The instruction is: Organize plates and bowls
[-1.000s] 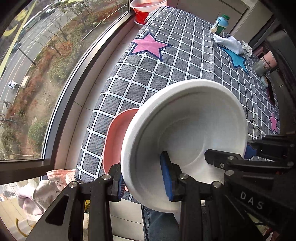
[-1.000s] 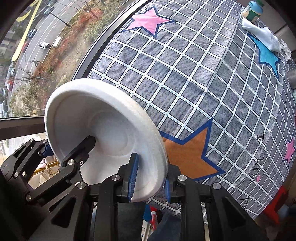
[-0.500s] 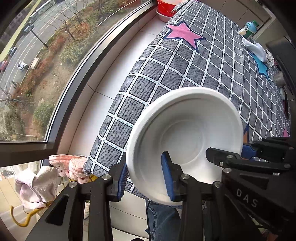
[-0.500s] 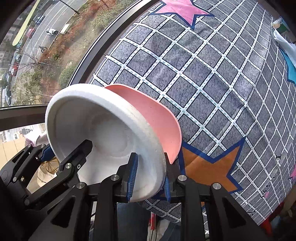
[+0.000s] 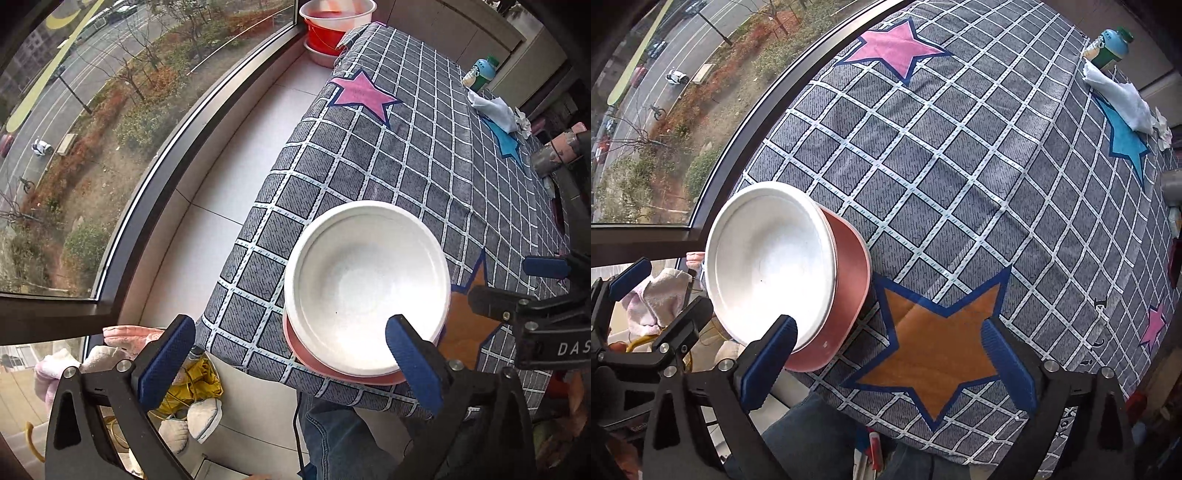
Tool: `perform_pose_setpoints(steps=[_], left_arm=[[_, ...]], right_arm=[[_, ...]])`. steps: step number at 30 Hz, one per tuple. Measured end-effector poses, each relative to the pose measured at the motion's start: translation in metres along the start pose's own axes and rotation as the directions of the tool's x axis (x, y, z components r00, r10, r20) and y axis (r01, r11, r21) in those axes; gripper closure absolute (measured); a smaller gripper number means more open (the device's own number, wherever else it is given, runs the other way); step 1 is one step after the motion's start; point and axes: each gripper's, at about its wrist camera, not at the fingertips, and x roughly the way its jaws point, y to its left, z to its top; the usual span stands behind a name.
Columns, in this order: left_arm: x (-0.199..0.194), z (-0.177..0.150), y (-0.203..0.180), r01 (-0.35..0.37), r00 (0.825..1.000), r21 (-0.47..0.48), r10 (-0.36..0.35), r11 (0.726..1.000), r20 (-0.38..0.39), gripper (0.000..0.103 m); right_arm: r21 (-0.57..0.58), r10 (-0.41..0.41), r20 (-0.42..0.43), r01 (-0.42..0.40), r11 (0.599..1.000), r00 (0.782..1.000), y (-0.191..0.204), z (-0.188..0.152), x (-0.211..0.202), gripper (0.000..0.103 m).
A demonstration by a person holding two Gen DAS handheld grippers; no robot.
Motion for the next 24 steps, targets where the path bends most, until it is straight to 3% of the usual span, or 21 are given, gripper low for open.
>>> perform_pose_setpoints(steps=[3, 11, 24], left_arm=[[-0.001, -0.003, -0.005, 0.006, 1.0, 0.01, -0.006, 1.0, -0.006, 0.0], [0.006, -0.006, -0.006, -0.02, 0.998, 0.003, 0.02, 1.0, -0.062, 0.0], [-0.002, -0.004, -0.009, -0.116, 0.993, 0.029, 0.116, 0.993, -0.019, 0.0]], right_arm=[[0.044, 0.029, 0.021, -0.03, 0.999, 0.999, -0.007, -0.006, -0.007, 0.001], [0.03, -0.013, -0.029, 0.014, 0.999, 0.999, -0.004, 0.001, -0.004, 0.001], [0.019, -0.009, -0.031, 0.01, 1.0, 0.999, 0.009, -0.003, -0.006, 0.001]])
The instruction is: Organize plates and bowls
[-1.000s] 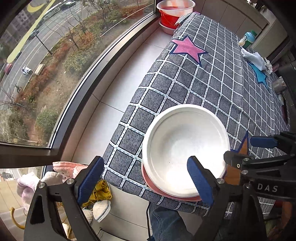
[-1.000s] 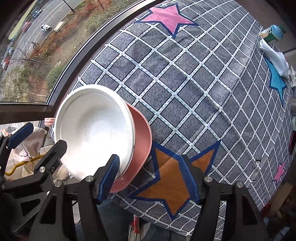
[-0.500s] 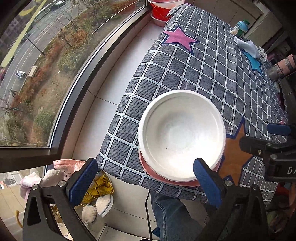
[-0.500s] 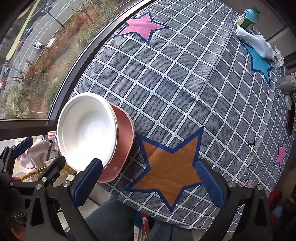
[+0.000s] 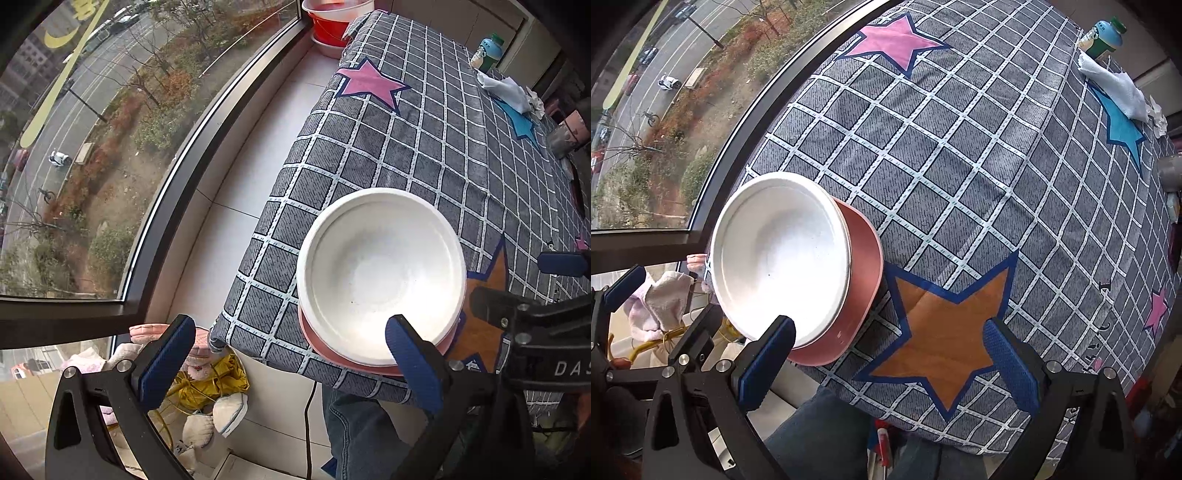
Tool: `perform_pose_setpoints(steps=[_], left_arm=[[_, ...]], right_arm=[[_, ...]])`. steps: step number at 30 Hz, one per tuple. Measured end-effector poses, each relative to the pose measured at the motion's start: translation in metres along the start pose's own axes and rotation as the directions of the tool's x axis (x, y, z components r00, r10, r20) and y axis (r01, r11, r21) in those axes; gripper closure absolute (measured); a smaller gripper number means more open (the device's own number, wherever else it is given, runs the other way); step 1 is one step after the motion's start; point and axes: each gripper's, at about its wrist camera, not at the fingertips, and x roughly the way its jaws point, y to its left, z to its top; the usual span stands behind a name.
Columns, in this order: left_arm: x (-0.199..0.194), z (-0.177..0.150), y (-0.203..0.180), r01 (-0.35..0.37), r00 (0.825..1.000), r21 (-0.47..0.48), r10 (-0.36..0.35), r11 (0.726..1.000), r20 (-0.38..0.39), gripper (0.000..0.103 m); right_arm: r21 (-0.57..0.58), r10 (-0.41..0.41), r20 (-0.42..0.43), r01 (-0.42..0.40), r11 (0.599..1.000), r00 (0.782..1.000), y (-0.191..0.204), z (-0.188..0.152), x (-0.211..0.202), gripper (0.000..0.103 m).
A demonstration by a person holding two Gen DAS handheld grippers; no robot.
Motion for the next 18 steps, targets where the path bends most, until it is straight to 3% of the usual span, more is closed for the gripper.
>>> perform_pose_setpoints(steps=[18], left_arm=[[-0.002, 0.012, -0.013, -0.017, 1.0, 0.058, 0.017, 0.998, 0.007, 0.0]], right_arm=[[-0.007, -0.005, 0.031, 0.005, 1.0, 1.0, 0.0, 0.002, -0.014, 0.001]])
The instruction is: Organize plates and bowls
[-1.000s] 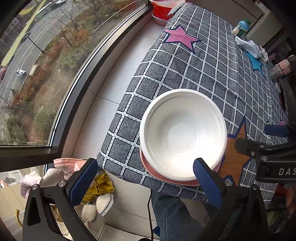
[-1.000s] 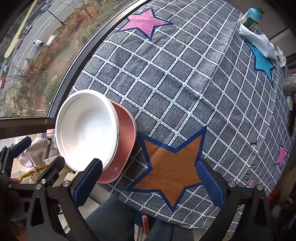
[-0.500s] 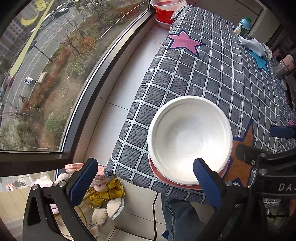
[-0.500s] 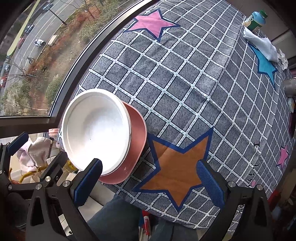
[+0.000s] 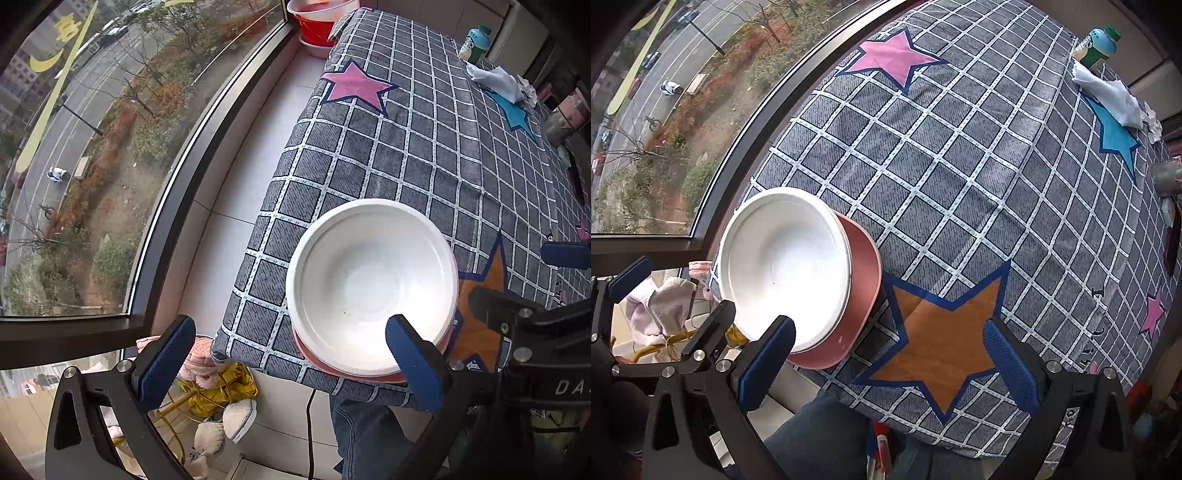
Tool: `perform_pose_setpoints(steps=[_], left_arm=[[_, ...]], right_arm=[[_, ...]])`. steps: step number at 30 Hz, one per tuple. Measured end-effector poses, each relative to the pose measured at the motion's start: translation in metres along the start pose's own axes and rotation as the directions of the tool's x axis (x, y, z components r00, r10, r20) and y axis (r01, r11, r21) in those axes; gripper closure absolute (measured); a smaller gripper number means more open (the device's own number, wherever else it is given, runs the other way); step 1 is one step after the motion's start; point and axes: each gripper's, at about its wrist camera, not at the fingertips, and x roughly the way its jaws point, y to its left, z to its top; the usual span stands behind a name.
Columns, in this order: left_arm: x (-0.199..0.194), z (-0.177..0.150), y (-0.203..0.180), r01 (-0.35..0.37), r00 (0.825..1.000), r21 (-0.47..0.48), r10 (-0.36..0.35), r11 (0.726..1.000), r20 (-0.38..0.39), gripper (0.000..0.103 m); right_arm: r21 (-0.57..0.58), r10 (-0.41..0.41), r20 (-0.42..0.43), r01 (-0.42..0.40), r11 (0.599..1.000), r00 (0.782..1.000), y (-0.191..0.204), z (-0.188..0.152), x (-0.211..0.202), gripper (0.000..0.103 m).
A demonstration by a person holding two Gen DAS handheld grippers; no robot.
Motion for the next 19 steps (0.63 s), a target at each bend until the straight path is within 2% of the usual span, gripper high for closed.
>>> perform_pose_setpoints(steps=[5, 15, 19], left_arm=[[-0.001, 0.001, -0.001, -0.012, 1.0, 0.007, 0.012, 1.0, 0.0, 0.0], [0.006, 0.004, -0.009, -0.051, 0.998, -0.012, 0.05, 0.999, -0.046, 0.0], [0.006, 0.005, -0.008, -0.021, 0.999, -0.07, 0.018, 0.997, -0.035, 0.0]], right_arm=[[-0.003, 0.004, 0.004, -0.004, 1.0, 1.0, 0.0, 0.001, -0.001, 0.001], [-0.012, 0.027, 0.021, -0.027, 1.0, 0.999, -0.009, 0.001, -0.004, 0.001], [-0.01, 0.054, 0.014, -0.054, 0.999, 0.998, -0.014, 0.001, -0.001, 0.001]])
